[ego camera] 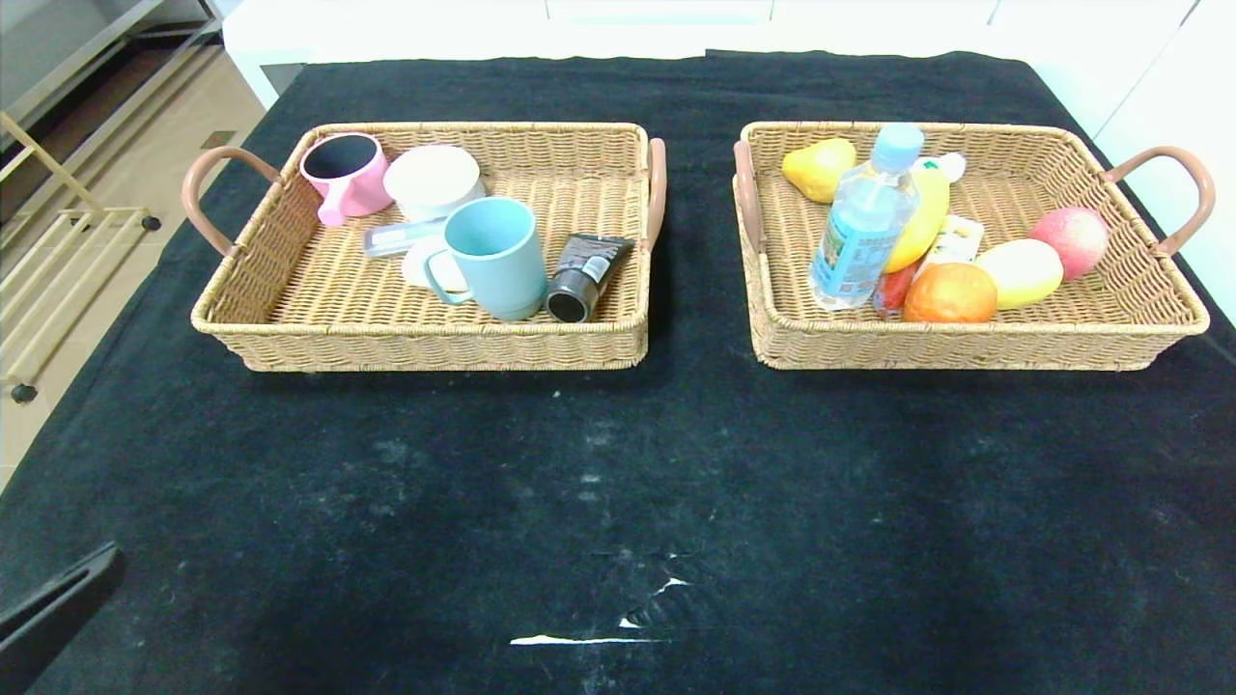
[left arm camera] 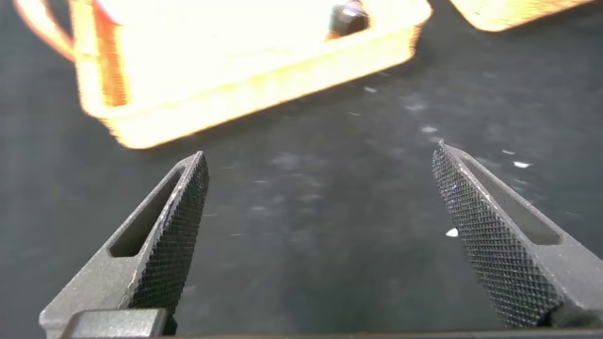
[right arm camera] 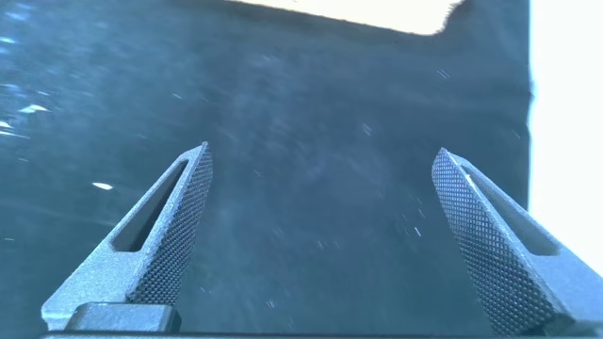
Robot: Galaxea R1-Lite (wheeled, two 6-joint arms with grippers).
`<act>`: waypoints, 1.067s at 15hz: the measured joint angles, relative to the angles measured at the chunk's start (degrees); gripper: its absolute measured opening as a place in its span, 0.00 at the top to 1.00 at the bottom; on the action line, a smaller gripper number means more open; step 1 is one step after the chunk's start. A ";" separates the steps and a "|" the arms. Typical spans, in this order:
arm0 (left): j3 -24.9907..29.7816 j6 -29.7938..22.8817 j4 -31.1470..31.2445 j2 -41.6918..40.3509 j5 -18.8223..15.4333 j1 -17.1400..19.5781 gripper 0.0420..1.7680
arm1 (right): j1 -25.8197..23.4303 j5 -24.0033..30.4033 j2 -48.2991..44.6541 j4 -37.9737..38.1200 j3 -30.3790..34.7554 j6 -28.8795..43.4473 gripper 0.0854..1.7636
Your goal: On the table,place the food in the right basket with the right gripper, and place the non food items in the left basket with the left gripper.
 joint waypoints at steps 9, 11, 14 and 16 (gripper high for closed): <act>-2.11 1.79 19.59 -16.01 -13.49 16.03 0.03 | -10.40 3.05 -13.68 2.62 11.26 -0.72 0.04; -1.68 1.46 21.64 -19.76 -15.02 17.94 0.03 | -11.23 6.51 -16.68 2.61 12.59 -0.61 0.04; 1.62 1.27 21.63 -24.37 -15.31 19.35 0.03 | -12.02 9.41 -21.81 2.28 15.27 -0.56 0.04; 5.14 1.16 21.32 -27.42 -15.20 19.65 0.03 | -12.26 10.09 -24.73 -0.34 18.41 -0.54 0.04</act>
